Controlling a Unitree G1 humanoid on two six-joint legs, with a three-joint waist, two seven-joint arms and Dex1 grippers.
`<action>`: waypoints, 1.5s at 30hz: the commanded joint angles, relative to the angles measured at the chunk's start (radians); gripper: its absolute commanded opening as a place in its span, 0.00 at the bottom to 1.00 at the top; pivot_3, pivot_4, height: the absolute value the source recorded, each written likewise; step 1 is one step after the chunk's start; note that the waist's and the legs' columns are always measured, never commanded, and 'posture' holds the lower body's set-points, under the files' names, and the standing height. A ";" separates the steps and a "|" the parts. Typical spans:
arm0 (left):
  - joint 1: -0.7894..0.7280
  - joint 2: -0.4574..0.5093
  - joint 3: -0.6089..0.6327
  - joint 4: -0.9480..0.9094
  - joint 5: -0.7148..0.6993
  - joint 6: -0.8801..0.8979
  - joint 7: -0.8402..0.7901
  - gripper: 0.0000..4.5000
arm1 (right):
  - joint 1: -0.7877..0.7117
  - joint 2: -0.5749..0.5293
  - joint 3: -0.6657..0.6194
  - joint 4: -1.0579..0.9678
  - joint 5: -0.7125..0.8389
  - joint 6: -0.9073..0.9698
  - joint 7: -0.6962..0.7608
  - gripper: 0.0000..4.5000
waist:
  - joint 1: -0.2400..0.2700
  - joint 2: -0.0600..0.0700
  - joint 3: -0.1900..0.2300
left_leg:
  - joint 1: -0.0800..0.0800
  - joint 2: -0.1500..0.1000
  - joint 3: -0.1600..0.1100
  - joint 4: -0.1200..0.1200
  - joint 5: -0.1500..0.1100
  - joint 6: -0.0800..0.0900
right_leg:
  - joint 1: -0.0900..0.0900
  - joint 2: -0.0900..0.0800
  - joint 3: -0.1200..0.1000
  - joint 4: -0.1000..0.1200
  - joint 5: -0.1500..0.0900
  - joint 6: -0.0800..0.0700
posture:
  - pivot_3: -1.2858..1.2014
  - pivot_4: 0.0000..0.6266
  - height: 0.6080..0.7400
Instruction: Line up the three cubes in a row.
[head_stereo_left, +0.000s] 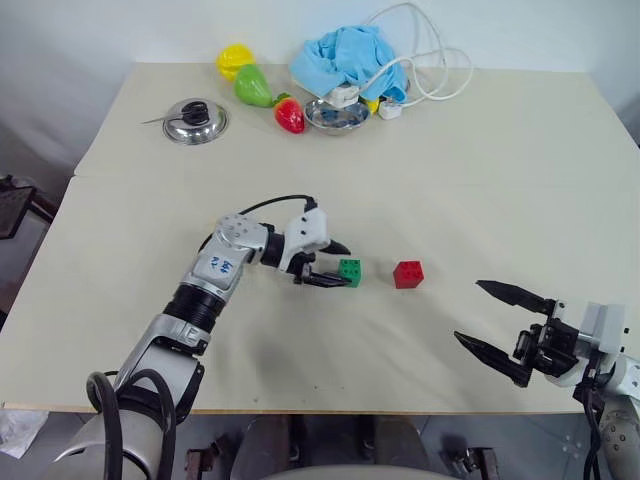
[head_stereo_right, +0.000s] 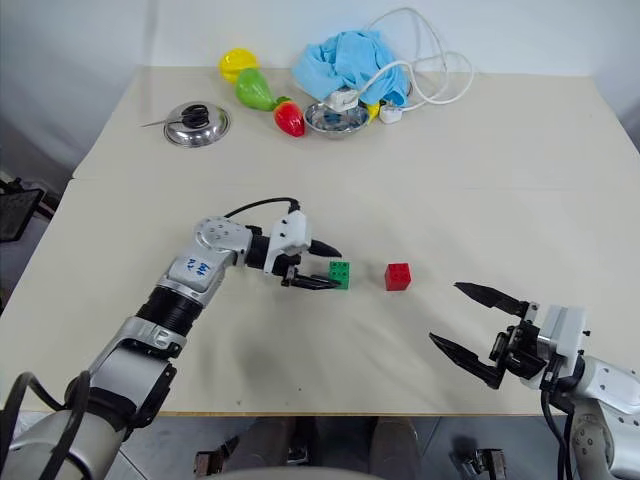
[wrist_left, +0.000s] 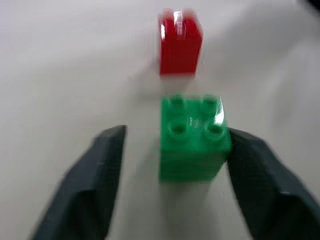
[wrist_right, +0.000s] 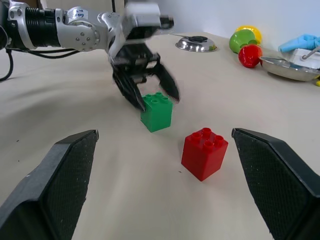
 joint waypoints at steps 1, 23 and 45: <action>0.060 0.077 0.107 -0.102 -0.113 -0.059 -0.106 0.97 | -0.041 0.006 0.019 -0.010 0.026 0.009 0.005 1.00 | -0.004 0.000 0.000 | 0.000 0.000 0.000 0.000 0.000 0.000 | 0.000 0.000 0.000 0.000 0.000 0.000 | 0.52 0.24 1.00; 1.041 0.078 0.878 -0.450 -0.307 -0.163 0.390 0.99 | -0.384 0.090 0.228 0.005 0.027 0.128 -0.017 1.00 | -0.009 -0.002 -0.001 | 0.000 -0.003 -0.004 -0.001 -0.001 0.000 | 0.001 -0.009 -0.004 0.001 0.000 -0.001 | 0.52 0.24 1.00; 0.565 -0.088 0.423 -0.662 -0.040 0.452 1.094 0.99 | -0.311 0.047 0.188 0.004 0.026 0.143 0.013 1.00 | -0.011 -0.002 -0.001 | 0.001 -0.004 -0.002 -0.001 -0.001 0.000 | 0.001 -0.006 -0.003 0.003 0.000 -0.001 | 0.52 0.24 1.00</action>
